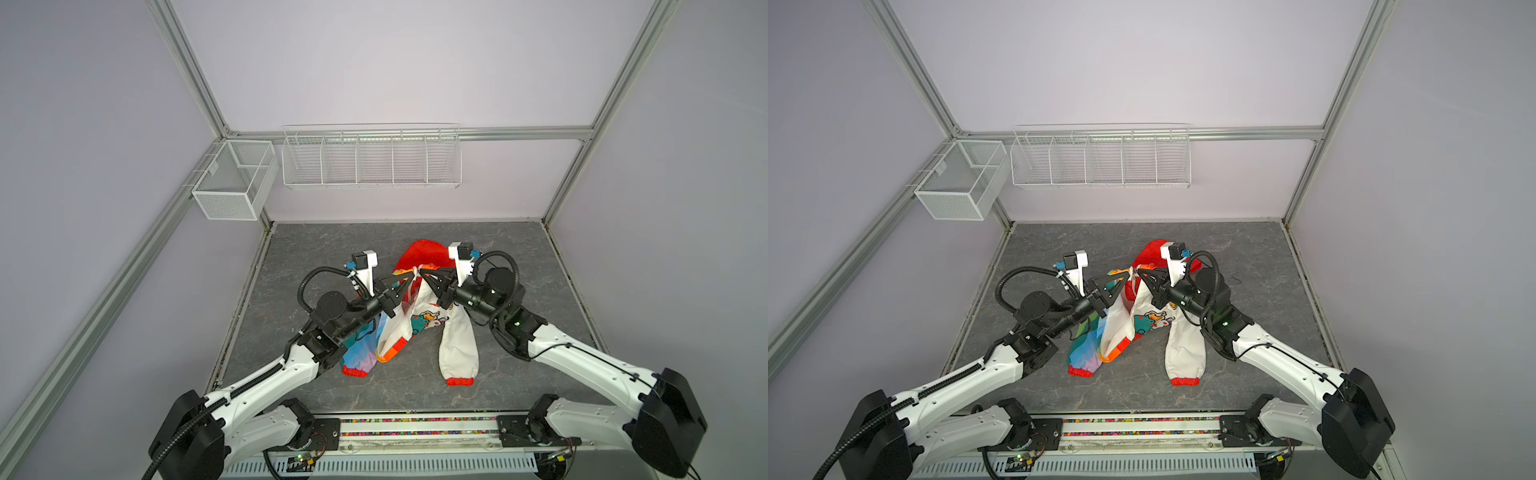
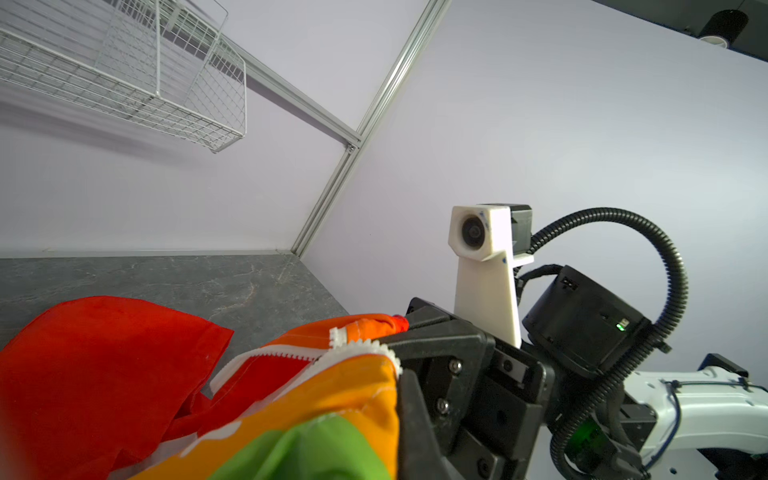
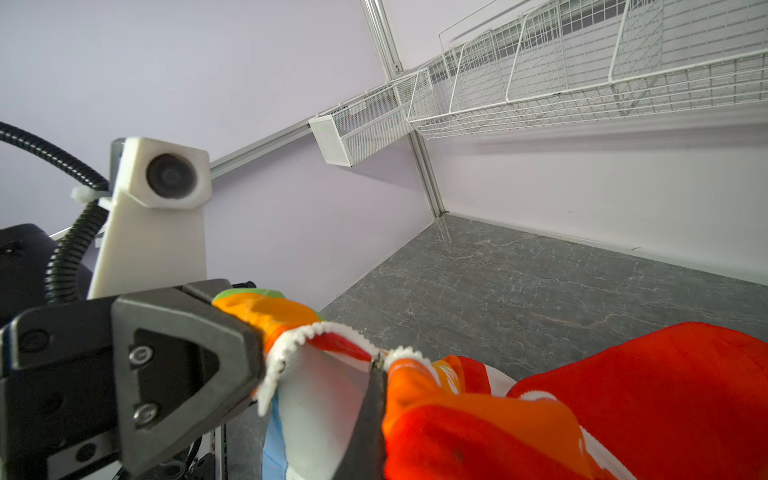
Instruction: Zip up the jacket
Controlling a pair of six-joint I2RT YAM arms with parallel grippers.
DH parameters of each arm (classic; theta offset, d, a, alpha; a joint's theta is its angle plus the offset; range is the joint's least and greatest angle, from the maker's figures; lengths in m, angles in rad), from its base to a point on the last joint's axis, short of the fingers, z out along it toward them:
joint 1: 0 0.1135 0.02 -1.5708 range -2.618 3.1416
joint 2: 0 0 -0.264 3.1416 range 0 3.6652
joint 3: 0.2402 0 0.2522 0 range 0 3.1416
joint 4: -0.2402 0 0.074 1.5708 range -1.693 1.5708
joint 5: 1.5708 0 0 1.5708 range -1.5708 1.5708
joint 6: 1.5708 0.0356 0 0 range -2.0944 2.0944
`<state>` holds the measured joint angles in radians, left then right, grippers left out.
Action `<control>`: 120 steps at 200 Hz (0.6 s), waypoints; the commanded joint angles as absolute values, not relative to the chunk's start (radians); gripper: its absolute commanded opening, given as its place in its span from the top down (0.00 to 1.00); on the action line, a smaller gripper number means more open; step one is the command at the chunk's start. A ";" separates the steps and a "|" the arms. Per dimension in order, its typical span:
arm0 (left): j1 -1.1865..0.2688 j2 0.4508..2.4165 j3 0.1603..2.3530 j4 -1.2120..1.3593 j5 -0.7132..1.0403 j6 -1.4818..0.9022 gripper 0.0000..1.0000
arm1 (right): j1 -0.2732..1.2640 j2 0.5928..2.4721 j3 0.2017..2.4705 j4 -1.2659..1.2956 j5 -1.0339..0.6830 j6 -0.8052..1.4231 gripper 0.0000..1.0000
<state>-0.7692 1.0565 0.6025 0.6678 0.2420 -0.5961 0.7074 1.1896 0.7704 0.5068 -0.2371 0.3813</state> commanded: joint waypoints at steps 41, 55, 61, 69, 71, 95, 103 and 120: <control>-0.763 1.015 0.604 0.681 0.088 -0.522 1.00 | 0.696 1.154 0.758 0.599 -0.345 0.367 0.94; -0.754 1.041 0.614 0.707 0.089 -0.516 1.00 | 0.695 1.148 0.759 0.612 -0.369 0.378 0.94; -0.751 1.053 0.618 0.724 0.094 -0.514 1.00 | 0.695 1.146 0.759 0.618 -0.379 0.382 0.94; -0.746 1.071 0.620 0.751 0.099 -0.516 1.00 | 0.695 1.144 0.762 0.620 -0.391 0.387 0.94; -0.744 1.075 0.620 0.757 0.100 -0.516 1.00 | 0.695 1.143 0.764 0.619 -0.393 0.388 0.94; -0.737 1.123 0.621 0.848 0.112 -0.528 1.00 | 0.696 1.140 0.769 0.620 -0.406 0.398 0.94; -0.736 1.139 0.622 0.877 0.117 -0.535 1.00 | 0.695 1.140 0.770 0.621 -0.407 0.402 0.94; -0.736 1.169 0.626 0.934 0.137 -0.554 1.00 | 0.695 1.144 0.773 0.624 -0.401 0.411 0.94</control>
<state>-0.7403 1.1400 0.5961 0.7868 0.1181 -0.5449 0.7010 1.1614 0.7700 0.5686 -0.3782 0.3965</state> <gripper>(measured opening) 0.047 0.060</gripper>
